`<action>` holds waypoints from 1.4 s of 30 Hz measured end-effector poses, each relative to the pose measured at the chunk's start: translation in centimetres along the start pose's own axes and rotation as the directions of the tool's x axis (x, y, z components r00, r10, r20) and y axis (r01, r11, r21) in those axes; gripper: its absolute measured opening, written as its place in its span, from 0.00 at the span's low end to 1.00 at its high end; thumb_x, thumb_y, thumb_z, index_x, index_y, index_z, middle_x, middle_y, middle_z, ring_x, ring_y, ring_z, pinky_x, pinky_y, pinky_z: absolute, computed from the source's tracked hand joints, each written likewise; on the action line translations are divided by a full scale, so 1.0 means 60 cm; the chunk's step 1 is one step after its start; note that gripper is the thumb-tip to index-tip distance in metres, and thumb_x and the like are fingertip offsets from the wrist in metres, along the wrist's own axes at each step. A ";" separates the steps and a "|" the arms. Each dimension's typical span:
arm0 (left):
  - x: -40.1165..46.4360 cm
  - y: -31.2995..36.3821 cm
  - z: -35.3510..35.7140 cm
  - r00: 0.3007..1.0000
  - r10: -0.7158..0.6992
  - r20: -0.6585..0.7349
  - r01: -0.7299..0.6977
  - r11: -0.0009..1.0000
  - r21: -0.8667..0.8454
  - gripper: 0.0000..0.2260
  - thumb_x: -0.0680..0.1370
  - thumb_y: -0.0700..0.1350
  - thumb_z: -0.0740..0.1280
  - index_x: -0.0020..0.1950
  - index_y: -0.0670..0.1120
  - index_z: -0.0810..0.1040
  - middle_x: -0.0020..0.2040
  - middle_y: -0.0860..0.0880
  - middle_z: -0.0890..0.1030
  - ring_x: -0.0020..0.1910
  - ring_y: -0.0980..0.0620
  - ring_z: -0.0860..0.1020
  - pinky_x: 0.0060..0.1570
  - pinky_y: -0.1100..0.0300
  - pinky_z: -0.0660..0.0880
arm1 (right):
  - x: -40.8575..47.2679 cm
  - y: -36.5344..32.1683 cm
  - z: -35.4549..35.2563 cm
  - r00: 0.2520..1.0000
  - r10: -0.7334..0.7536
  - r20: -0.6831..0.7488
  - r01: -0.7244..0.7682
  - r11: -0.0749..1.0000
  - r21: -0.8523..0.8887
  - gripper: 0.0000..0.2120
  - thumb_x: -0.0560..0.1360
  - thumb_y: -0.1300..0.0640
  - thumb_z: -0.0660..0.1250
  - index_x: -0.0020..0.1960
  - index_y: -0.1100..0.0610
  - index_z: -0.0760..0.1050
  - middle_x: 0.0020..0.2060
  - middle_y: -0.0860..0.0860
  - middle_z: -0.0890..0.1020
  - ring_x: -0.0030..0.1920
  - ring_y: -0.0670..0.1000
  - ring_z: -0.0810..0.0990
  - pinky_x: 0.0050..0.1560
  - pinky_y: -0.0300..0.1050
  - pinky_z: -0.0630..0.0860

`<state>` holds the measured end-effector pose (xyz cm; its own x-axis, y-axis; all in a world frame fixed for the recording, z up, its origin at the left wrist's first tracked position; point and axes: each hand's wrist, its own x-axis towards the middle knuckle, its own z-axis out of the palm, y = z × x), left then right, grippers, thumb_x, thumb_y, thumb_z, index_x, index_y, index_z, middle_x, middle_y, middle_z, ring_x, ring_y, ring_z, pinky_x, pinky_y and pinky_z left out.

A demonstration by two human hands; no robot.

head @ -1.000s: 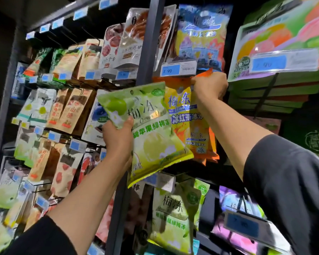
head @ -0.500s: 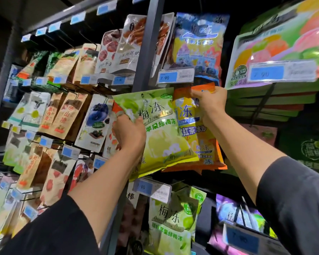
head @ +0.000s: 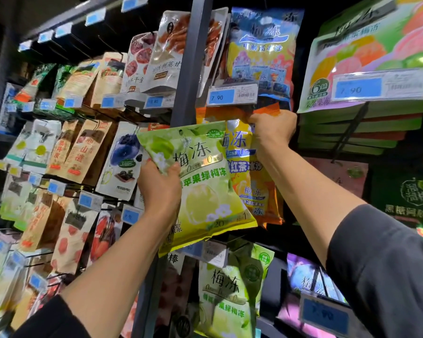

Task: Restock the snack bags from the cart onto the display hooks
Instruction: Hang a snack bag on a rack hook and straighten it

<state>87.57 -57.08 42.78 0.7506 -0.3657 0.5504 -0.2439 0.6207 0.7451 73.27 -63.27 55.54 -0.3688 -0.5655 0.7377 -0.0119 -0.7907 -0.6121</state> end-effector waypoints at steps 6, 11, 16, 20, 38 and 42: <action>-0.008 -0.011 -0.005 1.000 0.016 0.015 -0.016 1.000 0.008 0.10 0.77 0.41 0.68 0.56 0.38 0.78 0.50 0.43 0.82 0.46 0.48 0.78 0.46 0.59 0.70 | -0.016 0.014 0.001 0.999 -0.013 -0.038 0.011 0.997 -0.073 0.16 0.62 0.65 0.73 0.24 0.55 0.69 0.22 0.46 0.71 0.26 0.47 0.67 0.29 0.40 0.66; -0.009 -0.007 -0.016 1.000 0.013 0.005 -0.013 1.000 -0.010 0.05 0.78 0.42 0.68 0.49 0.41 0.78 0.44 0.47 0.80 0.45 0.47 0.78 0.44 0.58 0.69 | -0.027 0.012 0.006 0.987 -0.159 0.009 0.160 0.987 -0.031 0.11 0.61 0.63 0.73 0.26 0.59 0.72 0.23 0.50 0.73 0.27 0.48 0.69 0.29 0.43 0.69; -0.002 0.006 -0.017 1.000 0.011 0.004 -0.011 1.000 -0.019 0.04 0.78 0.42 0.68 0.45 0.43 0.77 0.41 0.48 0.79 0.43 0.47 0.77 0.44 0.58 0.70 | -0.029 -0.008 0.015 0.985 -0.165 -0.053 0.164 0.986 -0.029 0.08 0.63 0.63 0.74 0.31 0.66 0.76 0.25 0.50 0.75 0.27 0.47 0.71 0.29 0.43 0.70; 0.005 0.014 -0.016 0.999 0.034 -0.001 -0.034 0.999 -0.001 0.05 0.78 0.43 0.68 0.44 0.42 0.77 0.41 0.46 0.79 0.42 0.46 0.77 0.42 0.58 0.69 | -0.024 -0.012 0.026 0.992 -0.110 -0.067 0.105 0.992 -0.069 0.12 0.64 0.64 0.72 0.27 0.59 0.71 0.25 0.49 0.73 0.28 0.48 0.69 0.30 0.41 0.67; 0.002 0.006 -0.006 0.999 0.048 0.008 -0.048 0.999 0.004 0.03 0.78 0.43 0.68 0.47 0.44 0.77 0.43 0.47 0.79 0.42 0.48 0.76 0.42 0.60 0.68 | -0.036 -0.028 0.018 0.985 -0.123 -0.117 0.094 0.969 -0.226 0.03 0.69 0.63 0.70 0.37 0.63 0.78 0.31 0.50 0.78 0.32 0.51 0.73 0.37 0.49 0.77; 0.004 -0.004 -0.004 0.999 0.053 0.000 -0.053 0.998 0.025 0.06 0.78 0.44 0.68 0.49 0.40 0.79 0.44 0.46 0.80 0.42 0.48 0.77 0.42 0.60 0.68 | -0.032 -0.007 0.014 0.983 -0.150 -0.109 0.119 0.961 -0.252 0.16 0.67 0.63 0.68 0.26 0.54 0.65 0.23 0.45 0.68 0.24 0.46 0.65 0.23 0.40 0.62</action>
<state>87.96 -57.15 42.65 0.7367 -0.3318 0.5893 -0.2992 0.6215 0.7240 74.76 -62.08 54.62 -0.4620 -0.4114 0.7857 -0.2890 -0.7677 -0.5719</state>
